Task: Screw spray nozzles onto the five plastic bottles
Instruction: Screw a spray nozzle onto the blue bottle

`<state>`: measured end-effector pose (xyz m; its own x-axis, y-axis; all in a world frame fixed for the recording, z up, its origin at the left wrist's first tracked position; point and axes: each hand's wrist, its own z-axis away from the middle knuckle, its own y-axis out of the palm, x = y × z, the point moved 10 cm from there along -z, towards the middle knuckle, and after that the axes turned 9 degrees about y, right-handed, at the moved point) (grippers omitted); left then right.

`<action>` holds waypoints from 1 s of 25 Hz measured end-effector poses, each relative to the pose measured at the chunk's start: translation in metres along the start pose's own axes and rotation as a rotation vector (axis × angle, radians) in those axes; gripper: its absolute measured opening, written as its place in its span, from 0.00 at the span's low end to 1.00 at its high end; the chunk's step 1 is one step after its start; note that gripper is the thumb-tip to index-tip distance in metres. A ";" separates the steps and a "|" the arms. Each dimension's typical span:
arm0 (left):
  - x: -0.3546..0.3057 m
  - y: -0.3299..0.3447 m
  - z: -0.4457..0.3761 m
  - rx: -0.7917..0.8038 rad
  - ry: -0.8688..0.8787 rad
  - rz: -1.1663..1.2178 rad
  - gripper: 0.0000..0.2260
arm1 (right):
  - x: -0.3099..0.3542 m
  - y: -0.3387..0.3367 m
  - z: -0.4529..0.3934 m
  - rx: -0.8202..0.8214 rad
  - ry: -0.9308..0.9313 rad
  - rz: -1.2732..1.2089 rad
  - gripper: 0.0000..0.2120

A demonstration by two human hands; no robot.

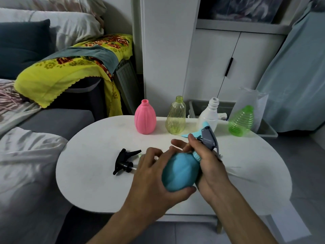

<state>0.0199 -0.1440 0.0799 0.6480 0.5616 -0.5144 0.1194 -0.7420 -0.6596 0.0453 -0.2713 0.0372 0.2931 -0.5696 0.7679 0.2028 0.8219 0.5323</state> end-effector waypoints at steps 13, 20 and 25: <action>0.027 0.051 0.026 0.275 -0.820 1.373 0.23 | 0.028 -0.018 0.004 -0.064 -0.117 -0.290 0.16; 0.007 -0.001 -0.008 0.092 0.030 0.526 0.40 | 0.027 -0.030 0.002 -0.111 -0.068 -0.380 0.18; 0.024 0.042 0.012 0.074 -0.667 1.478 0.42 | 0.025 -0.025 0.004 -0.076 -0.083 -0.367 0.19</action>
<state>0.0312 -0.1575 0.0330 -0.2678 -0.5218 -0.8099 -0.3250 -0.7425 0.5858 0.0443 -0.3062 0.0446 0.1120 -0.8214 0.5593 0.3494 0.5594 0.7516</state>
